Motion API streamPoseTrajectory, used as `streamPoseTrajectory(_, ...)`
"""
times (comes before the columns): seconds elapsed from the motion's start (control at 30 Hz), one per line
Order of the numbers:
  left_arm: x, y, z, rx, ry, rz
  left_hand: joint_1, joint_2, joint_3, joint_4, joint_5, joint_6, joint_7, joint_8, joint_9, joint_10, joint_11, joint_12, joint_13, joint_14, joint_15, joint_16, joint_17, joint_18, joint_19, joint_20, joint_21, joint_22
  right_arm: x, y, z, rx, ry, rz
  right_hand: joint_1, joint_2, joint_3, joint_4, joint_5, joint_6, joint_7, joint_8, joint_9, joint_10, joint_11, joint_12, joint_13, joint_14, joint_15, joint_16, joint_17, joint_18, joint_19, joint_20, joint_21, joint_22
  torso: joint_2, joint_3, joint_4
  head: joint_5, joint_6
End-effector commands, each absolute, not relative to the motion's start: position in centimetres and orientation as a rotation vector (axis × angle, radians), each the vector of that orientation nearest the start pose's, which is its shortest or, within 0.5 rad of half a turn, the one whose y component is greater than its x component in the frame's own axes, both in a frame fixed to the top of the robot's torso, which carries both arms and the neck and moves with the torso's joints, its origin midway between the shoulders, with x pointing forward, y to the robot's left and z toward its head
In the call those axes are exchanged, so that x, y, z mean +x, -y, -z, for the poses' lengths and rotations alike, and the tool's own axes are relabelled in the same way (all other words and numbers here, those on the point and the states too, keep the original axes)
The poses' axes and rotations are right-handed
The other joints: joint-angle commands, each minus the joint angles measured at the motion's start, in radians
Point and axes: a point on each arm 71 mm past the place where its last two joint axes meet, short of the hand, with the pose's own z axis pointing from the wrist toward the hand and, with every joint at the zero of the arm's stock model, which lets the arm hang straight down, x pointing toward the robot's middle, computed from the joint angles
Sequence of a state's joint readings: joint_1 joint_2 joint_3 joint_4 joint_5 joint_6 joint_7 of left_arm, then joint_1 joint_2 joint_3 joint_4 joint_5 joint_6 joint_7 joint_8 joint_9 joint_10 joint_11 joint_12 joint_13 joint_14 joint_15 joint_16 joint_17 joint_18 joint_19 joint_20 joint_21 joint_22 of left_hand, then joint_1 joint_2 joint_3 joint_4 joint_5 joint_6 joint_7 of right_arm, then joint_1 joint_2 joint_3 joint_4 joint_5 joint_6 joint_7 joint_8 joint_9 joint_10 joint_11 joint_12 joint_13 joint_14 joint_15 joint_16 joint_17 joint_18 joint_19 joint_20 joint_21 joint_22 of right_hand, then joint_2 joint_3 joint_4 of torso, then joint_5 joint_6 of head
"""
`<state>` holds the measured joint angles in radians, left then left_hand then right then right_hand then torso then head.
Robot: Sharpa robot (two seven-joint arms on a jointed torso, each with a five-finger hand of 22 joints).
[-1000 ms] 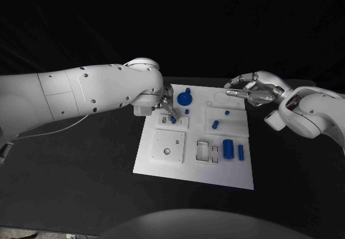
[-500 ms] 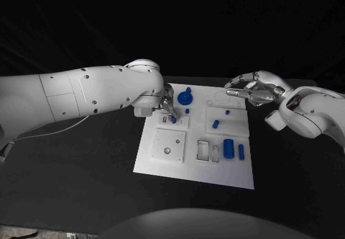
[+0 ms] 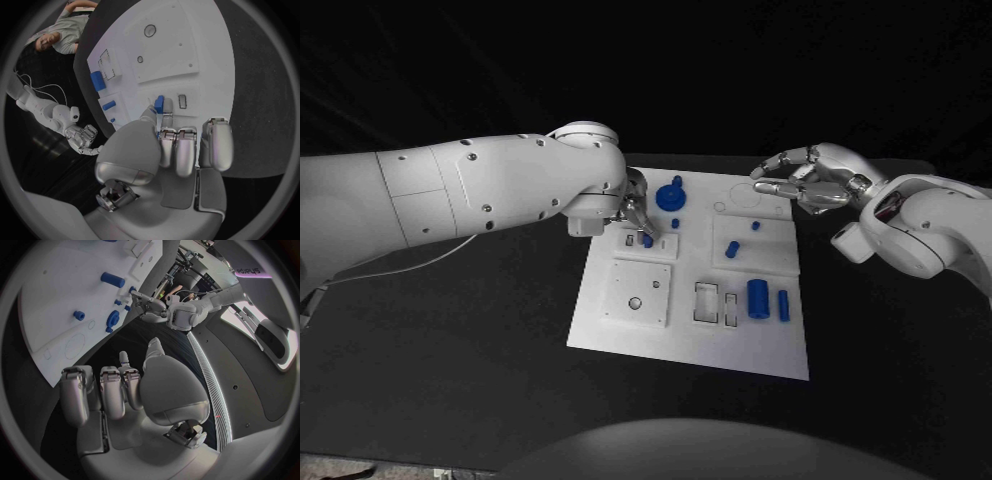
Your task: Assemble the parts on the task board
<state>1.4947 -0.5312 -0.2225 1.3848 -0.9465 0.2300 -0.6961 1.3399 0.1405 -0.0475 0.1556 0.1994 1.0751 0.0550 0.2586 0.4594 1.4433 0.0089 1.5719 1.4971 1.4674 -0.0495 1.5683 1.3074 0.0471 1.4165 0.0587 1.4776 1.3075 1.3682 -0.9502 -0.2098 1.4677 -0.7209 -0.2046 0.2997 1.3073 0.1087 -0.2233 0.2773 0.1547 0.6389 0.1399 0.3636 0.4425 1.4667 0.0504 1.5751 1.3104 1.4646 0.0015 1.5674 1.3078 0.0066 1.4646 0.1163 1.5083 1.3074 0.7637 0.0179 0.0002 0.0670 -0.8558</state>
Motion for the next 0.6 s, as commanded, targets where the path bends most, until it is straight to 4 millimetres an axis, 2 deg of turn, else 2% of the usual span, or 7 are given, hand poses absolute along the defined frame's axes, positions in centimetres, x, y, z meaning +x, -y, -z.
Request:
streamPoseTrajectory(0.03,51.24,-11.94,16.14,-0.007,-2.374,0.157,-0.001,-0.008,0.012,-0.004,0.001,-0.003,-0.003,-0.002,0.005,0.127,-0.02,-0.001,0.074,0.103,-0.002,0.002,0.263,-0.002,-0.006,0.002,-0.004,0.111,49.33,26.35,16.16,0.279,-1.702,-1.138,0.008,-0.002,-0.005,-0.002,0.004,0.006,0.0,0.0,-0.001,0.104,0.009,-0.004,0.26,0.106,0.008,0.003,0.263,0.016,0.032,0.005,-0.005,0.233,0.0,0.0,0.0,-0.001,0.0)
streamPoseTrajectory(0.17,51.15,-11.93,16.1,-0.01,-2.366,0.168,0.006,-0.021,0.032,-0.016,0.036,0.005,-0.009,0.015,0.024,0.127,-0.024,-0.001,0.074,0.103,-0.005,0.002,0.263,-0.002,-0.003,0.0,-0.004,0.114,49.32,26.36,16.18,0.279,-1.702,-1.137,0.009,-0.002,-0.005,-0.002,0.004,0.006,0.0,0.0,-0.001,0.104,0.009,-0.004,0.26,0.106,0.008,0.003,0.263,0.017,0.03,0.005,-0.006,0.232,0.0,0.0006,-0.0006,-0.001,0.001)
streamPoseTrajectory(0.27,51.06,-11.9,16.09,-0.009,-2.365,0.172,0.012,-0.033,0.054,-0.028,0.083,0.004,-0.013,0.034,0.047,0.127,-0.028,-0.001,0.074,0.103,-0.009,0.002,0.263,-0.002,0.0,-0.003,-0.004,0.117,49.31,26.37,16.2,0.28,-1.702,-1.137,0.009,-0.002,-0.005,-0.002,0.004,0.006,0.0,0.0,-0.001,0.104,0.009,-0.004,0.26,0.106,0.008,0.003,0.263,0.017,0.03,0.005,-0.006,0.232,0.0,0.0002,-0.0004,-0.001,0.001)
streamPoseTrajectory(0.33,50.95,-11.86,16.08,-0.008,-2.362,0.176,0.021,-0.049,0.086,-0.043,0.139,-0.006,-0.015,0.05,0.07,0.127,-0.031,-0.001,0.074,0.103,-0.013,0.002,0.263,-0.003,0.002,-0.007,-0.003,0.12,49.3,26.4,16.22,0.281,-1.704,-1.136,0.009,-0.002,-0.005,-0.002,0.004,0.006,0.0,0.0,-0.001,0.104,0.009,-0.004,0.26,0.106,0.008,0.003,0.263,0.017,0.03,0.006,-0.006,0.232,0.0,0.0001,0.0002,-0.002,0.0)
streamPoseTrajectory(0.43,50.87,-11.87,16.08,-0.009,-2.359,0.179,0.019,-0.062,0.115,-0.049,0.15,-0.014,-0.018,0.068,0.094,0.127,-0.033,-0.001,0.074,0.103,-0.015,0.002,0.263,-0.004,0.006,-0.009,-0.002,0.124,49.3,26.43,16.25,0.281,-1.705,-1.135,0.01,-0.001,-0.005,-0.003,0.004,0.006,0.0,0.0,-0.001,0.104,0.01,-0.004,0.26,0.106,0.008,0.003,0.263,0.017,0.029,0.006,-0.007,0.232,0.0,0.0003,0.0004,-0.002,0.0)
streamPoseTrajectory(0.6,50.71,-12.04,16.07,-0.018,-2.35,0.182,-0.011,-0.113,0.226,-0.056,0.172,-0.046,-0.024,0.131,0.182,0.127,-0.04,-0.001,0.074,0.103,-0.023,0.002,0.263,-0.007,0.019,-0.015,0.001,0.136,49.27,26.54,16.32,0.284,-1.709,-1.133,0.012,-0.001,-0.005,-0.003,0.005,0.006,0.0,0.0,-0.002,0.104,0.01,-0.004,0.26,0.106,0.008,0.003,0.263,0.018,0.026,0.006,-0.01,0.23,0.0,0.0,0.0008,-0.001,0.0)
